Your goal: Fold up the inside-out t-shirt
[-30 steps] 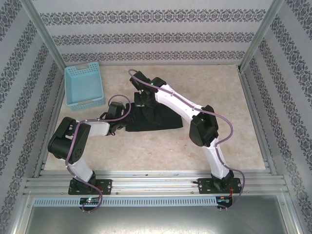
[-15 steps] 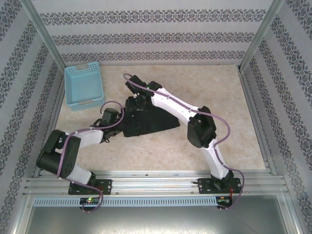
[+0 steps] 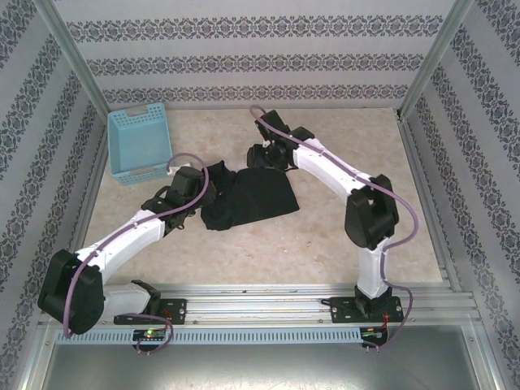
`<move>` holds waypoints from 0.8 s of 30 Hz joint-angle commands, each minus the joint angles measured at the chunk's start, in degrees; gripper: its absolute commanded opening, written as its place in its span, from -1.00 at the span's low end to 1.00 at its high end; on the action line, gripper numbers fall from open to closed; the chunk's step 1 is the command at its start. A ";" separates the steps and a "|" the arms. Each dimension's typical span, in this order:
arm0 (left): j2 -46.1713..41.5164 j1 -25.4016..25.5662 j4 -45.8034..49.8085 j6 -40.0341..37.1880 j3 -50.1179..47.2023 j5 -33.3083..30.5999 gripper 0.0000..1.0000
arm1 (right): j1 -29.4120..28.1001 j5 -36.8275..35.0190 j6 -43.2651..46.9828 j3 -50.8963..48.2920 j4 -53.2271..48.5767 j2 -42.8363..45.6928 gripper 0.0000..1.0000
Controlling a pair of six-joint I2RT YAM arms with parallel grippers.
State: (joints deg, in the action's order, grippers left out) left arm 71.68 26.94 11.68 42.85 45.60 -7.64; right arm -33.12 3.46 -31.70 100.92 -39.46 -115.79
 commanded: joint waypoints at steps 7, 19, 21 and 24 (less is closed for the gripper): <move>14.74 3.32 -0.30 0.78 2.84 3.58 -0.14 | 2.45 -0.50 0.90 5.88 -0.80 -12.90 0.09; 24.45 -4.80 -5.54 -5.70 3.89 8.98 -0.57 | 7.20 -2.57 -17.04 -38.07 15.59 8.68 -0.14; 26.21 -6.91 -5.06 -6.88 7.37 10.55 -0.65 | 5.70 -3.71 -21.09 -45.58 17.23 14.42 -0.17; 27.22 -9.00 -1.19 -8.83 13.20 10.59 -0.72 | 1.13 -5.96 -24.47 -53.71 19.24 23.31 -0.17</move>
State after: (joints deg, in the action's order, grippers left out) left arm 98.39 20.64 7.07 37.80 54.54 4.10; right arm -28.99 2.52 -49.71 52.93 -19.09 -96.95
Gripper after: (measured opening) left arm 0.146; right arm 0.416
